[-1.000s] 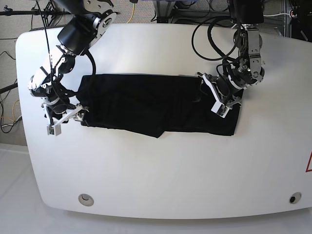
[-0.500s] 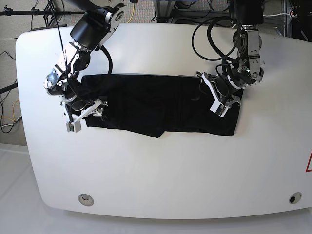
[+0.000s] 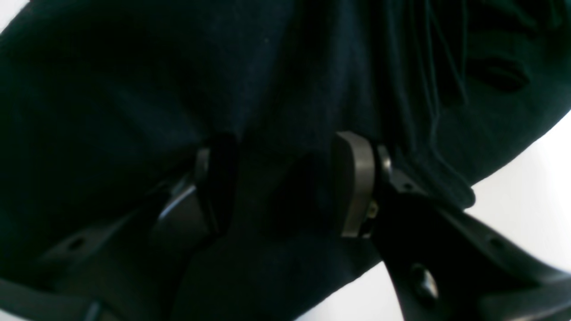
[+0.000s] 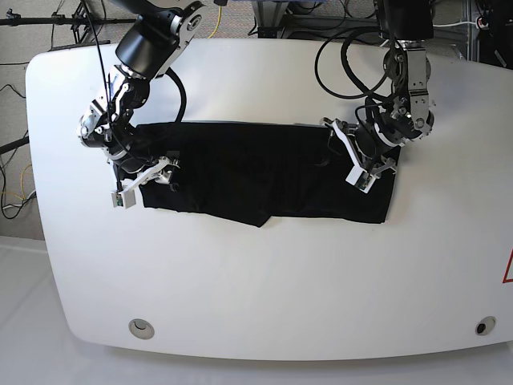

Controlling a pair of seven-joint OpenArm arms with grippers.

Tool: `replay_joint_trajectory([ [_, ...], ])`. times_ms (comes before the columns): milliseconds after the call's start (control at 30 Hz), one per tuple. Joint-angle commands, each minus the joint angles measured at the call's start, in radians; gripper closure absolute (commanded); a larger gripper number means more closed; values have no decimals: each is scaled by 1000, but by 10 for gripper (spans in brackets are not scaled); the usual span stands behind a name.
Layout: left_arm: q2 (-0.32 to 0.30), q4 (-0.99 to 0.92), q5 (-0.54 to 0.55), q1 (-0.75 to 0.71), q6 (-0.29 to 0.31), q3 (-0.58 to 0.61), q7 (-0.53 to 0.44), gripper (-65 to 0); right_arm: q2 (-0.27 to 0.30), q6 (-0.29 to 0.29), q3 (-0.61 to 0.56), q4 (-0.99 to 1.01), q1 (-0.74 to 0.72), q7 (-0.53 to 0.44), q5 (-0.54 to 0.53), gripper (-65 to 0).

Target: Fold the T-shirt properly

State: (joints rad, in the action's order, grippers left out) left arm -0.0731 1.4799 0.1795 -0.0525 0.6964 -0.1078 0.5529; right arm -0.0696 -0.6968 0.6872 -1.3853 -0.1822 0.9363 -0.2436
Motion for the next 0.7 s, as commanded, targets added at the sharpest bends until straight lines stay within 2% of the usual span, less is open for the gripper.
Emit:
replay_joint_trajectory([
  [0,-4,22,11,10,2,-2,-17,-308,0,-1,-5,-13,-14,9,-26,-485],
  [667,-18,13,5,-3,2,-1,-18,-310,19,-1,-23,-16,24,54,-138,-478],
])
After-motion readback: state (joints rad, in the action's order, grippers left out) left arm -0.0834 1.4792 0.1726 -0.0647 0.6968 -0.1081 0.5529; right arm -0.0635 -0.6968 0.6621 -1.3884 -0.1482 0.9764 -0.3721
